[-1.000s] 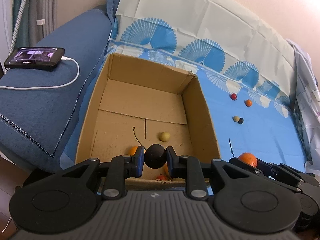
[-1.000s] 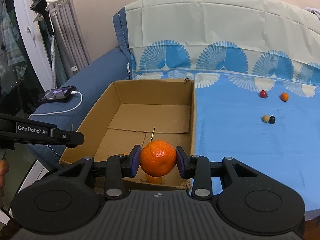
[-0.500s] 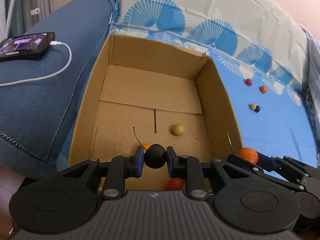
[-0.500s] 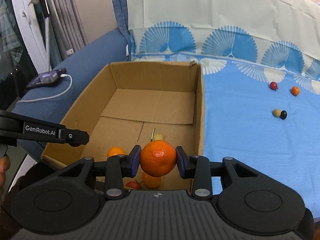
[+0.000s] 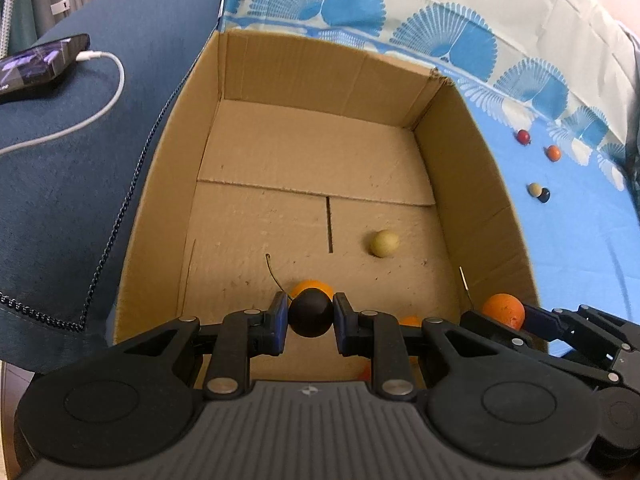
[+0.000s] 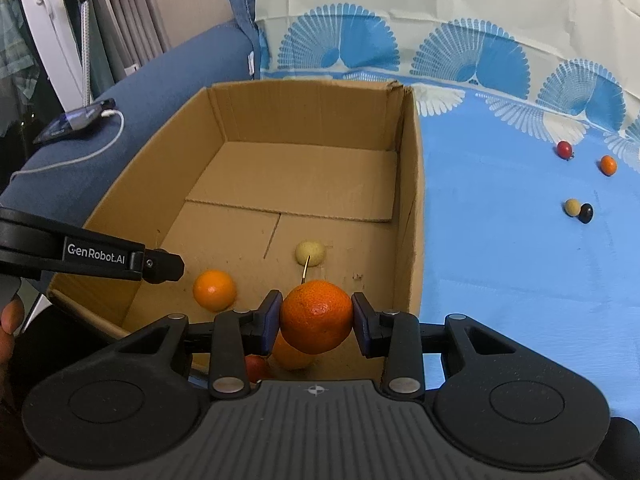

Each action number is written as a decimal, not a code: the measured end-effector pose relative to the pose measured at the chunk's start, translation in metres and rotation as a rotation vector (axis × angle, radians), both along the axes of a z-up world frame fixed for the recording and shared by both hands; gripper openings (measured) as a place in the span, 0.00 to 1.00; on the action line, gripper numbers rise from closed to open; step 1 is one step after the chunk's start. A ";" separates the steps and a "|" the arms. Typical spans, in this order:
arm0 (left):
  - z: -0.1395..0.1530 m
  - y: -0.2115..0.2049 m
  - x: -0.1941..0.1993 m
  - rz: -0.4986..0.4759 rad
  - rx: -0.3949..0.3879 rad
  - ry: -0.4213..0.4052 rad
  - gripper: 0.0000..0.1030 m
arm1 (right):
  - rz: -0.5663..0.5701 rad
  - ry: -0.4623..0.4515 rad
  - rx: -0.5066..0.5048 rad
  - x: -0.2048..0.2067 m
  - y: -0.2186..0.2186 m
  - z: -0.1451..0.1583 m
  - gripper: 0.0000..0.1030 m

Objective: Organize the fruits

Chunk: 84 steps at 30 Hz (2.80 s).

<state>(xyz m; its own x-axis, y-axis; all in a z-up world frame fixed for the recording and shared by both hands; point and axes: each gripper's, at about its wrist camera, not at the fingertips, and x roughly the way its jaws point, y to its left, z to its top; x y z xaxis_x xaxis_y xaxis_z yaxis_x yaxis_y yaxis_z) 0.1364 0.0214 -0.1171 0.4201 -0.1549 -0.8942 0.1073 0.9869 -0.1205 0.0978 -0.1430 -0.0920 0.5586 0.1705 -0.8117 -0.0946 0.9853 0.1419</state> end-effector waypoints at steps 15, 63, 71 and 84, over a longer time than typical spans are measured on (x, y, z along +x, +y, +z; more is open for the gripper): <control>-0.014 -0.006 0.014 -0.002 0.027 0.022 0.25 | 0.017 0.010 -0.021 0.010 0.002 -0.014 0.38; 0.089 0.002 -0.122 0.058 0.041 -0.207 1.00 | -0.039 -0.255 -0.009 -0.123 0.000 0.096 0.98; 0.103 -0.004 -0.145 0.043 0.044 -0.256 1.00 | -0.047 -0.309 -0.005 -0.145 -0.002 0.108 0.99; 0.114 -0.007 -0.164 0.035 0.057 -0.300 1.00 | -0.053 -0.332 0.017 -0.160 -0.005 0.115 0.99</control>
<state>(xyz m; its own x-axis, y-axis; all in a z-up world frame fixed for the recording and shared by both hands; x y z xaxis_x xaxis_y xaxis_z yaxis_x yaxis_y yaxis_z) -0.0278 0.0141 -0.0031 0.6709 -0.0892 -0.7361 0.0958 0.9948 -0.0332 -0.0618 -0.1479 0.0228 0.8007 0.1459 -0.5810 -0.0869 0.9879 0.1283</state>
